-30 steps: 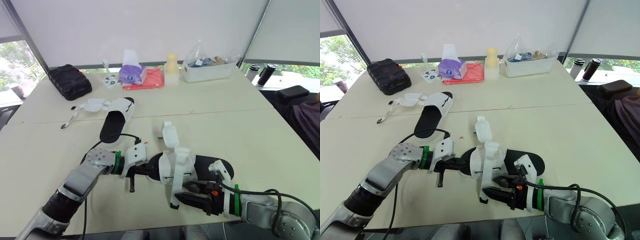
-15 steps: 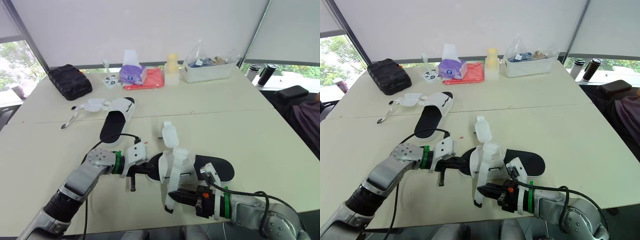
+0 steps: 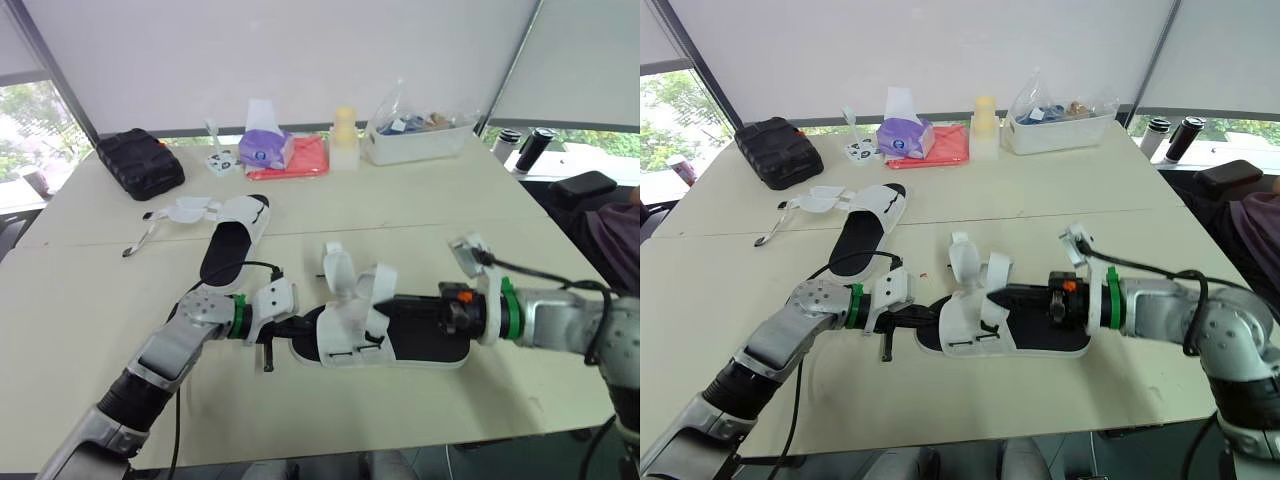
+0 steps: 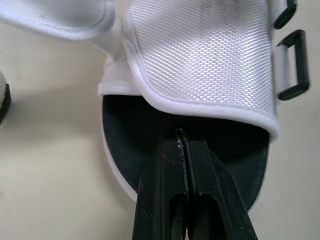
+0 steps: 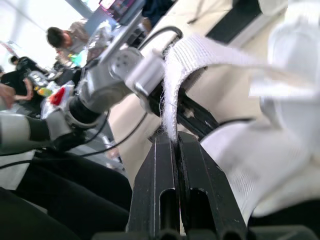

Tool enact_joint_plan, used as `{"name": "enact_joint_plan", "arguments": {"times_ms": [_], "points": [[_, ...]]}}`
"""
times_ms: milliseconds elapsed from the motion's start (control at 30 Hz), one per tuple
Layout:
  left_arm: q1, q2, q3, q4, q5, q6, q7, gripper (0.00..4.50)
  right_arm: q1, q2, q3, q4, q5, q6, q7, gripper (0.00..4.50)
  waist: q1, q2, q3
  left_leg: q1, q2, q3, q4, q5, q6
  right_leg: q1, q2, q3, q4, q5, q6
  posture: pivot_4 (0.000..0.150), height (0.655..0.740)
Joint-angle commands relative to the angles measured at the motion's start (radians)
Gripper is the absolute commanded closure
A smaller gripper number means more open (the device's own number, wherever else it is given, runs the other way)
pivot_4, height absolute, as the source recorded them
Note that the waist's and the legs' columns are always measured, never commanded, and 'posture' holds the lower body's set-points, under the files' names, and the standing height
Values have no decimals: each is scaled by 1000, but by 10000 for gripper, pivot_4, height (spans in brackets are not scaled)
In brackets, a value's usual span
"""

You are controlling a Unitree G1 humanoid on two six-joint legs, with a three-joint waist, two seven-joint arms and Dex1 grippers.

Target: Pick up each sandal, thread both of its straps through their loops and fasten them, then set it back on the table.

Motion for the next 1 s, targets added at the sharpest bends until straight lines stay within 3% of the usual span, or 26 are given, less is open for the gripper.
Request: {"name": "enact_joint_plan", "arguments": {"times_ms": [33, 367, 767, 1000], "points": [[-4, -5, -21, 31, 39, -30, -1, 45000, -66, 20, 52, 80, -81, 12, 86, 44616, -1, 0, 0, 0, 0, 0, 0, 0, 0, 0, 0, 0, 0, 0, 0, 1500, 7400], [22, -14, -10, 4, 43, -24, 14, 45000, -121, 19, 156, 199, -242, 78, 292, 44616, -1, 0, 0, -1, -1, 0, 0, 0, 0, -2, -1, 0, 0, 0, 0, 1500, 7400], [33, -16, -15, -10, 46, -18, 23, 45000, -149, 137, 83, 273, -256, 188, 229, 44616, 0, 0, 0, -1, -1, 0, 0, 0, 0, -2, -1, 1, 0, 0, 0, 1500, 7400], [35, -21, -21, -7, 49, -21, 29, 45000, -146, 126, 94, 261, -292, 219, 234, 44616, 0, 0, 0, -2, -1, 0, 0, 0, 0, -3, -1, 1, 0, 0, 0, 1500, 7400]]}}
